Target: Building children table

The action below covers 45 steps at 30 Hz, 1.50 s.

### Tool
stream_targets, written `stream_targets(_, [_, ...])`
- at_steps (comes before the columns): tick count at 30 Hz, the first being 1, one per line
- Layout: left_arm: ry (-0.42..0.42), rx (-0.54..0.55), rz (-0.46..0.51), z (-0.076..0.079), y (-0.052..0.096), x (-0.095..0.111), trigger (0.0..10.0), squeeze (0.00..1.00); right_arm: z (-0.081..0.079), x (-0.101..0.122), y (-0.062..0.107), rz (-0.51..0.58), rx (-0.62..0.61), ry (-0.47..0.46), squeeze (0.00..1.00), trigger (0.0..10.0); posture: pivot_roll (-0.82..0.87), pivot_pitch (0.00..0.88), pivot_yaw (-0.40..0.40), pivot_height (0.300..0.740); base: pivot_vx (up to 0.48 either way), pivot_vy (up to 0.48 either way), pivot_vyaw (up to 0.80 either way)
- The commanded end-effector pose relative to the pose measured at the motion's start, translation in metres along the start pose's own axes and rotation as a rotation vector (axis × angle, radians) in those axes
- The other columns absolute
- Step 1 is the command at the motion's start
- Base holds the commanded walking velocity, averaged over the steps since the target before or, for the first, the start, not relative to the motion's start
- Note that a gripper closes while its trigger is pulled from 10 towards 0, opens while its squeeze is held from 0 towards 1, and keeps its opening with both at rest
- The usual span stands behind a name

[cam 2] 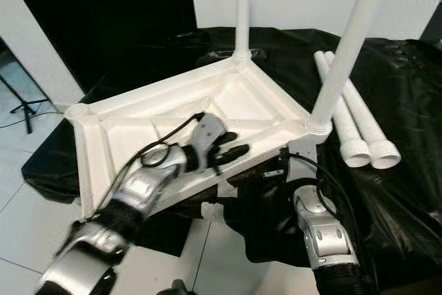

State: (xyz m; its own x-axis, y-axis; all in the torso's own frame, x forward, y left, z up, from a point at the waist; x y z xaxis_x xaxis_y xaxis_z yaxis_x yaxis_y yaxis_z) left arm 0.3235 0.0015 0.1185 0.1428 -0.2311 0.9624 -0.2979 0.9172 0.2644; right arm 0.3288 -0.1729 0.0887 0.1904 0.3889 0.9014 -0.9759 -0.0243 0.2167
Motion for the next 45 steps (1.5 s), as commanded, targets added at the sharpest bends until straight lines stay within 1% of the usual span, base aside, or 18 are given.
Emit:
stream_targets(1, [0.013, -0.082, -0.047, 0.011, 0.003, -0.008, 10.0, 0.0, -0.002, -0.009, 0.002, -0.035, 0.008, 0.004, 0.0, 10.0, 0.14, 0.0, 0.029, 0.74, 0.0, 0.0, 0.0])
stream_targets(6, [0.034, -0.117, -0.041, 0.015, 0.012, -0.009, 10.0, 0.0, -0.002, -0.009, 0.002, -0.037, 0.008, 0.004, 0.0, 10.0, 0.15, 0.0, 0.03, 0.74, 0.0, 0.0, 0.0])
stream_targets(7, [0.043, -0.143, -0.031, 0.019, 0.015, -0.007, 10.0, 0.22, -0.002, -0.009, 0.001, -0.036, 0.008, 0.004, 0.0, 10.0, 0.15, 0.0, 0.029, 0.74, 0.0, 0.0, 0.0])
stream_targets(10, [0.039, -0.148, -0.036, 0.02, 0.018, -0.007, 10.0, 0.24, -0.002, -0.008, 0.0, -0.035, 0.008, 0.003, 0.0, 10.0, 0.15, 0.0, 0.028, 0.74, 0.0, 0.0, 0.0])
stream_targets(17, [-0.001, -0.045, -0.24, 0.005, 0.019, -0.042, 10.0, 0.18, -0.002, -0.005, -0.002, -0.027, 0.009, 0.001, 0.0, 10.0, 0.15, 0.0, 0.027, 0.74, 0.0, 0.0, 0.0])
stream_targets(18, [0.007, -0.052, -0.268, 0.007, 0.02, -0.047, 10.0, 0.01, -0.002, -0.004, -0.002, -0.026, 0.008, 0.001, 0.0, 10.0, 0.15, 0.0, 0.028, 0.74, 0.0, 0.0, 0.0])
stream_targets(28, [0.059, -0.034, -0.387, 0.01, 0.019, -0.069, 9.6, 0.0, 0.0, -0.003, -0.002, -0.022, -0.002, 0.002, 0.0, 10.0, 0.14, 0.0, 0.031, 0.74, 0.0, 0.0, 0.0])
stream_targets(29, [0.063, -0.014, -0.364, 0.008, 0.012, -0.063, 0.0, 0.0, -0.001, -0.002, -0.004, -0.017, 0.007, 0.007, 0.0, 9.9, 0.14, 0.0, 0.029, 0.74, 0.0, 0.0, 0.0])
stream_targets(30, [0.063, -0.014, -0.364, 0.008, 0.012, -0.063, 0.0, 0.0, -0.001, -0.002, -0.004, -0.017, 0.007, 0.007, 0.0, 9.9, 0.14, 0.0, 0.029, 0.74, 0.0, 0.0, 0.0])
stream_targets(31, [0.061, -0.011, -0.352, 0.008, 0.009, -0.06, 0.0, 0.0, -0.001, -0.001, -0.005, -0.014, 0.012, 0.013, 0.0, 7.3, 0.15, 0.0, 0.029, 0.74, 0.0, 0.0, 0.0])
stream_targets(32, [0.061, -0.011, -0.352, 0.008, 0.009, -0.06, 0.0, 0.0, -0.001, -0.001, -0.005, -0.014, 0.012, 0.013, 0.0, 7.3, 0.15, 0.0, 0.029, 0.74, 0.0, 0.0, 0.0])
stream_targets(33, [0.053, -0.008, -0.338, 0.008, 0.004, -0.056, 0.0, 0.0, -0.001, 0.0, -0.007, -0.009, 0.017, 0.022, 0.0, 3.9, 0.15, 0.0, 0.028, 0.74, 0.0, 0.0, 0.0])
stream_targets(36, [0.047, 0.0, -0.318, 0.007, -0.002, -0.051, 0.0, 0.0, -0.001, 0.002, -0.01, -0.005, 0.023, 0.034, 0.0, 2.4, 0.15, 0.0, 0.029, 0.74, 0.0, 0.0, 0.0])
stream_targets(37, [0.04, 0.02, -0.278, 0.006, -0.011, -0.042, 0.0, 0.0, -0.001, 0.004, -0.015, 0.002, 0.032, 0.053, 0.0, 0.7, 0.15, 0.0, 0.029, 0.74, 0.0, 0.0, 0.0])
stream_targets(38, [0.04, 0.02, -0.278, 0.006, -0.011, -0.042, 0.0, 0.0, -0.001, 0.004, -0.015, 0.002, 0.032, 0.053, 0.0, 0.7, 0.15, 0.0, 0.029, 0.74, 0.0, 0.0, 0.0])
stream_targets(39, [0.036, 0.026, -0.169, 0.009, -0.033, -0.018, 0.0, 0.0, 0.004, 0.009, -0.03, 0.009, 0.038, 0.088, 0.0, 1.1, 0.15, 0.0, 0.026, 0.74, 0.0, 0.0, 0.0])
stream_targets(42, [0.042, 0.025, -0.13, 0.012, -0.041, -0.009, 0.0, 0.0, 0.006, 0.011, -0.036, 0.012, 0.039, 0.096, 0.0, 1.6, 0.15, 0.0, 0.025, 0.74, 0.0, 0.0, 0.0])
stream_targets(45, [0.038, 0.013, -0.094, 0.02, -0.056, -0.002, 0.0, 0.0, 0.008, 0.014, -0.051, 0.007, 0.045, 0.098, 0.0, 5.0, 0.15, 0.0, 0.027, 0.74, 0.0, 0.0, 0.0])
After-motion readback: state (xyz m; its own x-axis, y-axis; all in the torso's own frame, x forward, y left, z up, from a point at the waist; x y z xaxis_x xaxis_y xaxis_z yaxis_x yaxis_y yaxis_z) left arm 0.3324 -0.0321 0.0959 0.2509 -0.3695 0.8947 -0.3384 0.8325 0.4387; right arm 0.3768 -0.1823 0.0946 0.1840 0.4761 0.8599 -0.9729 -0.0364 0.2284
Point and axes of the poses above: a point about 5 cm out from each wrist's last joint towards the gripper, its own y axis pointing back from the gripper into the wrist, its own x axis along the axis of the wrist's last joint, z = x × y, the point moved 5 cm from there along -y, pointing out of the wrist towards the gripper, and after that the axes turned 13 degrees about y, right-handed, at the moved point
